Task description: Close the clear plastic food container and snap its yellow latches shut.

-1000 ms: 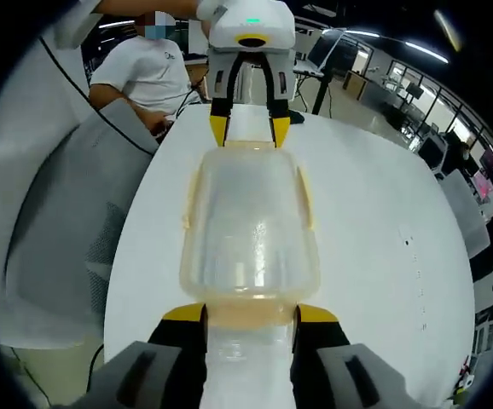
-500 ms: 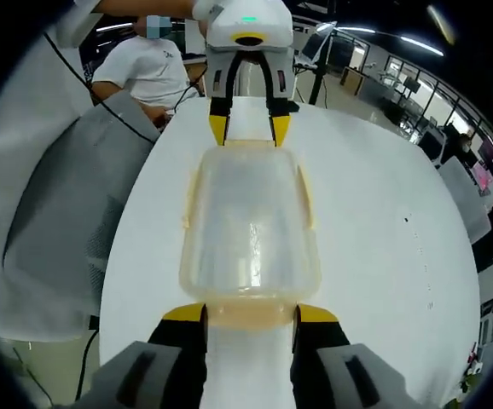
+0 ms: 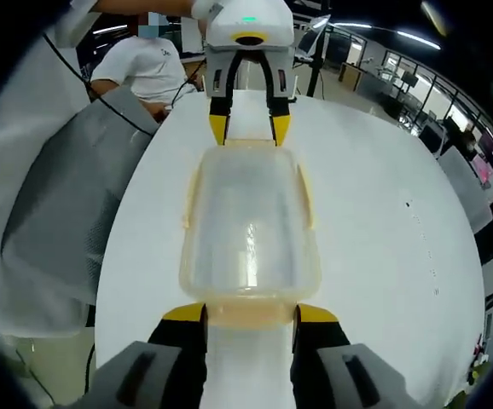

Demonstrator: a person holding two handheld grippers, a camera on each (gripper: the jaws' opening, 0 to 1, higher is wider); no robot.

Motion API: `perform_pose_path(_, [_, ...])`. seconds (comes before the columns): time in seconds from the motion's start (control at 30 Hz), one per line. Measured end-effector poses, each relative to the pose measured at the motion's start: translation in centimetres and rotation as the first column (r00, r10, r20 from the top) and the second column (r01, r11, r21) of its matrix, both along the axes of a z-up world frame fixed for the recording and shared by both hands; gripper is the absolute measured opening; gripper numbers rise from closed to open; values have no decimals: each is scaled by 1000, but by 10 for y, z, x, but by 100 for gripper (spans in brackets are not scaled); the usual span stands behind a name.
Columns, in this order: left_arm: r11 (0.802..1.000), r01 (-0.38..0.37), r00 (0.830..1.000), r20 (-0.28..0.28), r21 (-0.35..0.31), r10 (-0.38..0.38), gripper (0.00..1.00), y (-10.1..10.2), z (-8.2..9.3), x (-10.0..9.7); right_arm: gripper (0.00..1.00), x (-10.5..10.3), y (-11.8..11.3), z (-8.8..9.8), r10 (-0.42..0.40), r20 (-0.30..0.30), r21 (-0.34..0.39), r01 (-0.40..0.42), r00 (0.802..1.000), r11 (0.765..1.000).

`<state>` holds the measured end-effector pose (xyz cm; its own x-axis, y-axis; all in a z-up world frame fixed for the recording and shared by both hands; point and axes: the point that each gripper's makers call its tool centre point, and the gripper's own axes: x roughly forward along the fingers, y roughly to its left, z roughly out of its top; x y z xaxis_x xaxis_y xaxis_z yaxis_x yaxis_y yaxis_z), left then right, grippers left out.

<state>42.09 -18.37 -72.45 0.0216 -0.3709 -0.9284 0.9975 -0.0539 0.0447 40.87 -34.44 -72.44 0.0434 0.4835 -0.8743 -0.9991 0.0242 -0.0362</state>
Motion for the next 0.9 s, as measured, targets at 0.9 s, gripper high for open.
perform_pose_path(0.9, [1000, -18, 999, -29, 11, 18, 37, 3, -11, 2, 36, 3, 2, -15, 2, -28, -20, -2, 1000, 1000])
